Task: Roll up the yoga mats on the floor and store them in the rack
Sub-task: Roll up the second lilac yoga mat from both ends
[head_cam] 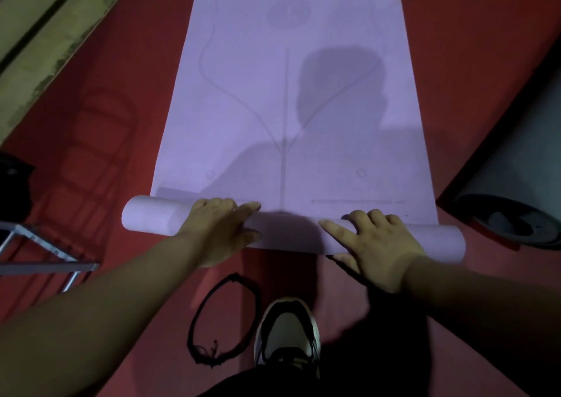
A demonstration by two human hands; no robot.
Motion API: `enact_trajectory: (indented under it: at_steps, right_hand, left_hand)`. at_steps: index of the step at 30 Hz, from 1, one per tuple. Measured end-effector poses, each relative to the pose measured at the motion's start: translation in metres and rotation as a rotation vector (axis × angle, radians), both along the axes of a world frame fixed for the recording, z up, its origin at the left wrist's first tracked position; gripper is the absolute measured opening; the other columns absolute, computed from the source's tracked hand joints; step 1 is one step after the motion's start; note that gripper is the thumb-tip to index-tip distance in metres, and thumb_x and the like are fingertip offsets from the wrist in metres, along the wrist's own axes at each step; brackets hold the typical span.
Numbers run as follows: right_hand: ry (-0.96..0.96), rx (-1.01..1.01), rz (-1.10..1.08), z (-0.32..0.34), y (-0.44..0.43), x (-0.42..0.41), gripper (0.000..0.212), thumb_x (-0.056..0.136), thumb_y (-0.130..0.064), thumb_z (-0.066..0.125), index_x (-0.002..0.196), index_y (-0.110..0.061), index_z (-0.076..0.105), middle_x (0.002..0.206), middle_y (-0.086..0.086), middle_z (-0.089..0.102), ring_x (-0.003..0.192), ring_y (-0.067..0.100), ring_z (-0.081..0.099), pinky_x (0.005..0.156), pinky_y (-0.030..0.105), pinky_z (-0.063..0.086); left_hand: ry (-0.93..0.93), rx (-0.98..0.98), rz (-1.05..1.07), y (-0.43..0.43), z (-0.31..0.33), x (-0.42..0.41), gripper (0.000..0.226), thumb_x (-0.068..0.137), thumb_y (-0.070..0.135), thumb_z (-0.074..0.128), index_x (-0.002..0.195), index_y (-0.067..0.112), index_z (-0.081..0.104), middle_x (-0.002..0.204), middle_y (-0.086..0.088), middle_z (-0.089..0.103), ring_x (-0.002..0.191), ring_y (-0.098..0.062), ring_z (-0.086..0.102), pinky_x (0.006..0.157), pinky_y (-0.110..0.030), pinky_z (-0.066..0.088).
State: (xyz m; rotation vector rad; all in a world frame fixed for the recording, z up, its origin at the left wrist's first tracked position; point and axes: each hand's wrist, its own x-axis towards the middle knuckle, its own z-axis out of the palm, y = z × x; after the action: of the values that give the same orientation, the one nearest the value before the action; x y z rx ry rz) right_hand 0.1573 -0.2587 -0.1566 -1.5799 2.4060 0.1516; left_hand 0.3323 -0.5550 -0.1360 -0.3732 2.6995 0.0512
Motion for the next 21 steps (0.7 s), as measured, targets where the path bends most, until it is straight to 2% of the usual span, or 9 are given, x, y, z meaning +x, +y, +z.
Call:
enact_trajectory:
  at_steps: [2,3,6,10,13,15,19,21]
  right_hand:
    - [-0.006,0.013,0.019,0.0,-0.003,-0.005,0.066,0.093,-0.069,0.031,0.154,-0.042,0.029,0.122,0.01,0.062,0.091,0.036,0.058,0.072,0.047,0.049]
    - [-0.014,0.025,0.033,-0.002,-0.004,-0.007,0.066,0.094,-0.069,0.029,0.154,-0.043,0.026,0.123,0.009,0.061,0.093,0.036,0.058,0.074,0.047,0.049]
    - [-0.028,0.049,0.051,-0.005,-0.003,-0.009,0.067,0.095,-0.07,0.024,0.156,-0.044,0.019,0.126,0.008,0.059,0.097,0.035,0.056,0.078,0.047,0.047]
    - [-0.091,0.089,0.064,0.001,-0.007,-0.018,0.073,0.089,-0.075,0.006,0.157,-0.048,0.002,0.145,0.005,0.046,0.117,0.033,0.05,0.092,0.047,0.045]
    - [-0.176,0.136,0.062,0.008,-0.015,-0.031,0.083,0.08,-0.08,-0.003,0.157,-0.049,-0.007,0.152,0.0,0.037,0.128,0.029,0.045,0.102,0.045,0.043]
    - [-0.21,0.165,0.049,0.01,-0.018,-0.034,0.083,0.08,-0.082,0.0,0.157,-0.051,-0.007,0.152,-0.002,0.037,0.129,0.027,0.045,0.104,0.044,0.043]
    - [-0.253,0.189,0.031,0.009,-0.019,-0.037,0.073,0.094,-0.077,0.022,0.157,-0.051,-0.004,0.152,-0.003,0.036,0.131,0.026,0.044,0.107,0.043,0.04]
    - [-0.243,0.174,0.032,0.009,-0.017,-0.036,0.073,0.093,-0.078,0.019,0.157,-0.052,-0.005,0.151,-0.003,0.038,0.131,0.025,0.044,0.106,0.043,0.04]
  left_hand:
    - [0.176,0.021,0.027,0.007,-0.005,0.014,0.074,0.088,0.073,0.037,0.152,0.037,0.04,0.117,-0.003,0.059,0.112,-0.032,0.058,0.101,-0.049,0.04]
    - [0.247,0.009,0.04,0.014,-0.011,0.026,0.072,0.09,0.069,0.042,0.153,0.033,0.04,0.123,-0.006,0.056,0.118,-0.034,0.055,0.106,-0.053,0.037]
    - [0.255,-0.024,0.076,0.029,-0.025,0.046,0.075,0.088,0.068,0.044,0.154,0.034,0.033,0.144,-0.011,0.045,0.138,-0.038,0.039,0.118,-0.062,0.023]
    - [0.291,0.002,0.049,0.015,-0.021,0.028,0.075,0.084,0.071,0.047,0.149,0.033,0.046,0.13,-0.01,0.056,0.125,-0.037,0.051,0.113,-0.061,0.032]
    - [0.185,-0.022,0.035,0.004,-0.016,0.016,0.077,0.085,0.077,0.04,0.15,0.038,0.043,0.123,-0.005,0.058,0.119,-0.032,0.054,0.112,-0.055,0.031]
    - [0.158,-0.031,0.046,0.002,-0.016,0.011,0.077,0.083,0.079,0.037,0.15,0.042,0.039,0.121,-0.002,0.059,0.118,-0.028,0.053,0.111,-0.052,0.03]
    - [0.13,-0.021,0.033,0.0,-0.011,0.005,0.078,0.082,0.081,0.032,0.151,0.044,0.038,0.118,-0.002,0.06,0.117,-0.027,0.053,0.109,-0.049,0.033]
    - [0.09,-0.023,0.031,-0.001,-0.011,0.003,0.079,0.082,0.083,0.028,0.152,0.046,0.034,0.12,-0.002,0.059,0.117,-0.027,0.053,0.109,-0.047,0.033]
